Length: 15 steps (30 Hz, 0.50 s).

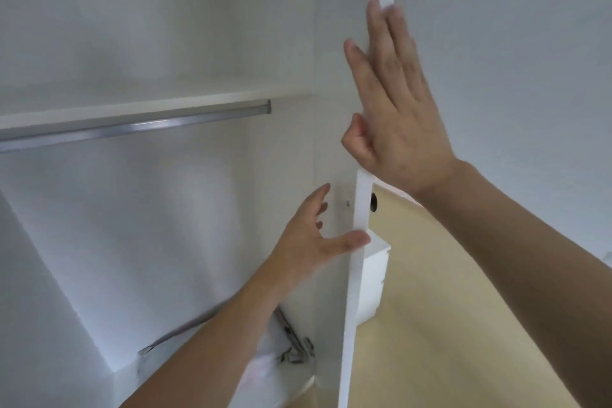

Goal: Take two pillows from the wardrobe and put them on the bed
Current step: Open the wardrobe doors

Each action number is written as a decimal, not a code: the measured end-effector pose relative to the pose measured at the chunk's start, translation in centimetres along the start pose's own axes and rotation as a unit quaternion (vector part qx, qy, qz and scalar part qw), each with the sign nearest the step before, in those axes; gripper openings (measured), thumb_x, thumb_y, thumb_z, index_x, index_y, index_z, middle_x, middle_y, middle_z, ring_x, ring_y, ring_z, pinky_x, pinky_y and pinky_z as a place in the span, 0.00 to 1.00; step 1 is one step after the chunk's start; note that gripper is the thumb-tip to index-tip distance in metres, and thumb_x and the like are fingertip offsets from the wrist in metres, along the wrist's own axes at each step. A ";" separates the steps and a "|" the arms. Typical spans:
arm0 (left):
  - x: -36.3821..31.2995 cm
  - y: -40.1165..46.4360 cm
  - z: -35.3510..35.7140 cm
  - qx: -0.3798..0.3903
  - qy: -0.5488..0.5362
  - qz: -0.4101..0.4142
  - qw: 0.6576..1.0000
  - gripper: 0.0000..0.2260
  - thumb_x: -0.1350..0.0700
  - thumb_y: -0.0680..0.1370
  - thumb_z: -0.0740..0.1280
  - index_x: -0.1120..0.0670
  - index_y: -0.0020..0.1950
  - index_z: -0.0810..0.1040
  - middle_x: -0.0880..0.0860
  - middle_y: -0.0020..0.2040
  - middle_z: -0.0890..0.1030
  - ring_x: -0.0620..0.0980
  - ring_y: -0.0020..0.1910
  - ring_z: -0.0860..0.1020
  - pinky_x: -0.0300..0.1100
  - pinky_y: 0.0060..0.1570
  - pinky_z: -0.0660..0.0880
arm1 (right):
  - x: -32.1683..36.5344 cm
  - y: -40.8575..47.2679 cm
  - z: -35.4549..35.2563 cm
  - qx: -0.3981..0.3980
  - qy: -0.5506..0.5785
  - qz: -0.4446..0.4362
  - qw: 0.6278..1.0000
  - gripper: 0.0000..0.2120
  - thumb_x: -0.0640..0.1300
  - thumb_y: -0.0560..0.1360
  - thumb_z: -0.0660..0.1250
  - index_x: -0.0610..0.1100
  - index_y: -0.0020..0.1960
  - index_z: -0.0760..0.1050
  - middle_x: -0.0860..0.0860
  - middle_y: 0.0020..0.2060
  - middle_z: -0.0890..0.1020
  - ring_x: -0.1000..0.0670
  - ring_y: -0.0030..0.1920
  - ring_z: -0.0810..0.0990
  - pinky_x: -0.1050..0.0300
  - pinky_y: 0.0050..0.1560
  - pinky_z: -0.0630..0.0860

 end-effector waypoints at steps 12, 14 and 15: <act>-6.2 6.5 12.4 -0.062 0.147 0.103 0.982 0.58 0.29 0.65 0.67 0.54 0.77 0.35 0.46 0.78 0.36 0.42 0.76 0.37 0.48 0.75 0.52 | -11.9 -7.1 -2.7 0.109 -0.239 0.036 0.964 0.28 0.36 0.74 0.55 0.33 0.74 0.59 0.37 0.75 0.59 0.37 0.75 0.56 0.42 0.76 0.50; -6.4 7.4 13.6 -0.076 0.154 0.096 0.980 0.58 0.29 0.64 0.67 0.54 0.77 0.35 0.48 0.78 0.37 0.46 0.77 0.38 0.52 0.75 0.54 | -13.4 -7.7 -2.7 0.128 -0.251 0.046 0.958 0.28 0.37 0.75 0.55 0.33 0.74 0.59 0.38 0.75 0.58 0.38 0.76 0.55 0.42 0.76 0.50; -6.4 7.9 14.1 -0.082 0.156 0.089 0.980 0.58 0.28 0.63 0.66 0.53 0.77 0.35 0.47 0.78 0.37 0.46 0.77 0.39 0.53 0.74 0.56 | -14.1 -8.0 -2.6 0.140 -0.256 0.054 0.955 0.28 0.37 0.75 0.55 0.33 0.74 0.58 0.38 0.75 0.58 0.38 0.76 0.54 0.42 0.76 0.50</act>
Point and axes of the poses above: each hand's wrist, its own y-axis towards the middle knuckle, its own z-axis out of the palm, x = y × z, the point moved 8 cm from there along y, towards the middle knuckle
